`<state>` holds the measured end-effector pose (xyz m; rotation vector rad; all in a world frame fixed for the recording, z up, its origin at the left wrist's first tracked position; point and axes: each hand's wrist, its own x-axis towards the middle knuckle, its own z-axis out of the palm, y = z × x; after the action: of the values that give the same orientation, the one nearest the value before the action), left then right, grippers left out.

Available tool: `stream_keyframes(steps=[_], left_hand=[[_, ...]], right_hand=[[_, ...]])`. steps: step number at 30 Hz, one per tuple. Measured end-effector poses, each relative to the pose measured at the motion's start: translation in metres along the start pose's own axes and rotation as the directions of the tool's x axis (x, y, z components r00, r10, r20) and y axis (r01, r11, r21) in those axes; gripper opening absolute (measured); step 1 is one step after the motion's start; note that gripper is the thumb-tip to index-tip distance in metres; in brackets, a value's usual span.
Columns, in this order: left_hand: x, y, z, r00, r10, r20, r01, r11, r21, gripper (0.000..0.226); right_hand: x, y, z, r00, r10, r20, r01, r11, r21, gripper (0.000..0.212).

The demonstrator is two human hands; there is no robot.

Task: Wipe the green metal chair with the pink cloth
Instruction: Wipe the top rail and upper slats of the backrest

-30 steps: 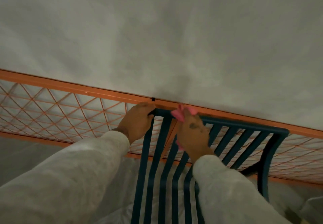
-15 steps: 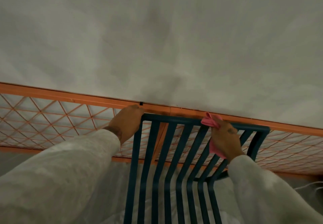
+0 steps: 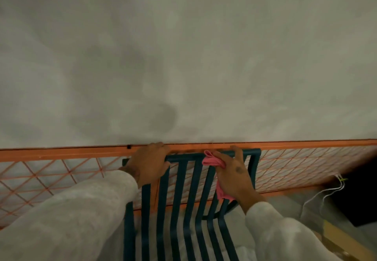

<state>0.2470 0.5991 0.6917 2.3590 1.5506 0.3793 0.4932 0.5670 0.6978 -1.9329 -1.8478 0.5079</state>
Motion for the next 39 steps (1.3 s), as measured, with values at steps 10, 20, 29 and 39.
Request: stream_keyframes(steps=[10,20,29,39], left_hand=[[0.058,0.045,0.064,0.999,-0.021,0.045,0.02,1.0,0.025,0.056],[0.117,0.099,0.092,0.999,-0.024,0.027,0.022,0.997,0.073,0.033],[0.155,0.137,0.111,0.996,-0.032,0.081,0.029,0.999,0.035,0.034],[0.163,0.143,0.119,0.994,-0.11,0.015,0.11,0.994,-0.002,0.029]], right_hand=[[0.057,0.065,0.029,0.863,-0.504,-0.043,0.499,0.862,-0.084,0.053],[0.099,0.187,-0.028,0.979,-0.2,-0.039,0.188,0.96,-0.207,0.056],[0.113,0.201,-0.052,0.997,0.066,-0.027,-0.064,0.995,0.08,0.033],[0.105,0.209,-0.027,0.965,-0.257,0.06,0.262,0.959,-0.106,0.062]])
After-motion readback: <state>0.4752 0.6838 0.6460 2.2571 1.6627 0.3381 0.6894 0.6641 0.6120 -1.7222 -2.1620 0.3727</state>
